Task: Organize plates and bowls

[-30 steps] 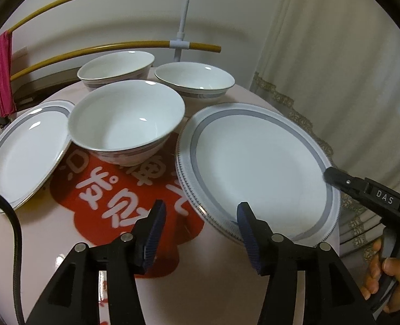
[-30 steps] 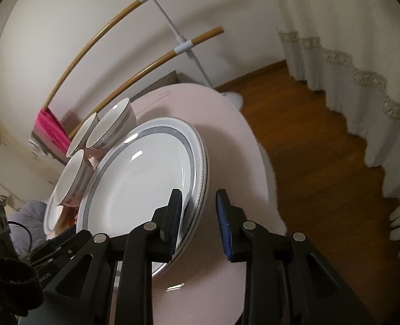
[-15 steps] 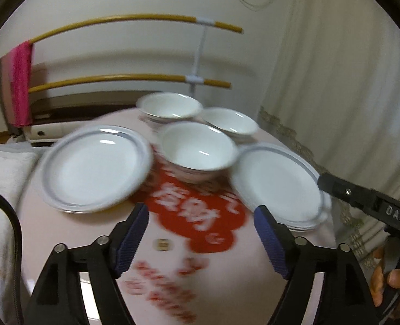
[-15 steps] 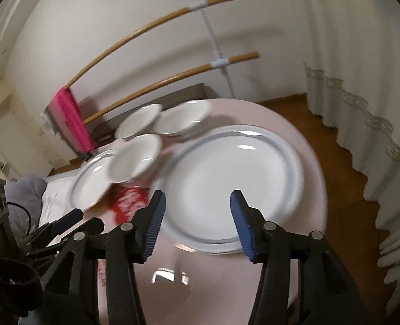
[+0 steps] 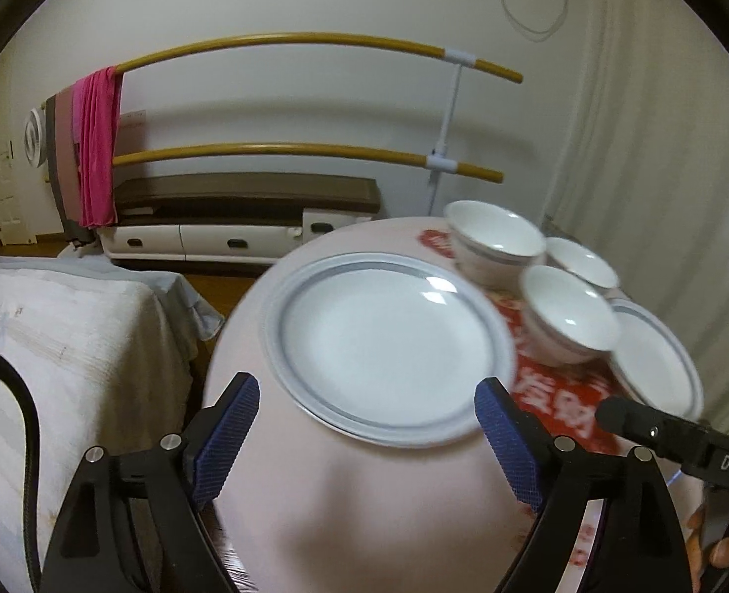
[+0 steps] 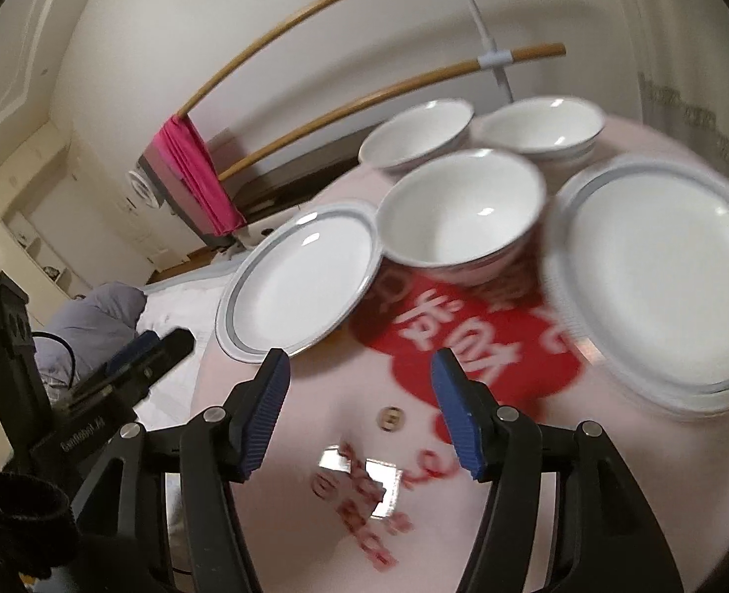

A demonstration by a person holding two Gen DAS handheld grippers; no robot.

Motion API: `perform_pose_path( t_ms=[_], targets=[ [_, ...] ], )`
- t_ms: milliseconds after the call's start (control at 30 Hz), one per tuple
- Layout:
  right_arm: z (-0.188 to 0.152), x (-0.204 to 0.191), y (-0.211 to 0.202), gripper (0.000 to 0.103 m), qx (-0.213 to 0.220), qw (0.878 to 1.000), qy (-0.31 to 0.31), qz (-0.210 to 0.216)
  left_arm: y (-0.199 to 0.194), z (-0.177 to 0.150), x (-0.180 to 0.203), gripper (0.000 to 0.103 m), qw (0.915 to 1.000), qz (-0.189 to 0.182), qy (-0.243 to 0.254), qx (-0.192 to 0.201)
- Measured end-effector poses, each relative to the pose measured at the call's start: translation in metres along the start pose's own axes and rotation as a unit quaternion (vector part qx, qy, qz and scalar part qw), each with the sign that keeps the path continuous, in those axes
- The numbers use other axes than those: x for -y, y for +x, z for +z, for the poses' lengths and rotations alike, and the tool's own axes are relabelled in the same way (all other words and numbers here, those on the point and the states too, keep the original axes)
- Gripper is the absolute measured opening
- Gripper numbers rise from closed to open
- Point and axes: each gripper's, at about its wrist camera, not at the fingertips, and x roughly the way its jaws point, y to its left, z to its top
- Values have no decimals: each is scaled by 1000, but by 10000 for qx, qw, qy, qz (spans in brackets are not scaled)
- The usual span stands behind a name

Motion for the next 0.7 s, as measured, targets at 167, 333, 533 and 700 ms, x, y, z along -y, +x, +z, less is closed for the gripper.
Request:
perform_pose_path(
  t_ms=[167,333,533,700],
  targets=[
    [10,-10,35,61,-32,9997,168,-178,28,14,-31,86,9996,-174,-9,-222],
    [19,-15,63,61,-109,9990,177,-393,59,26,-51,86,9986,-223,-20,-484],
    [21,-11,84,61,-206,9974,223,-658,88,42,-69,84,9970,-350,-150,-672],
    [24,-7,91,61,-161,9972,211,-694,105,50,-78,57,9954,-411,-114,-852]
  ],
)
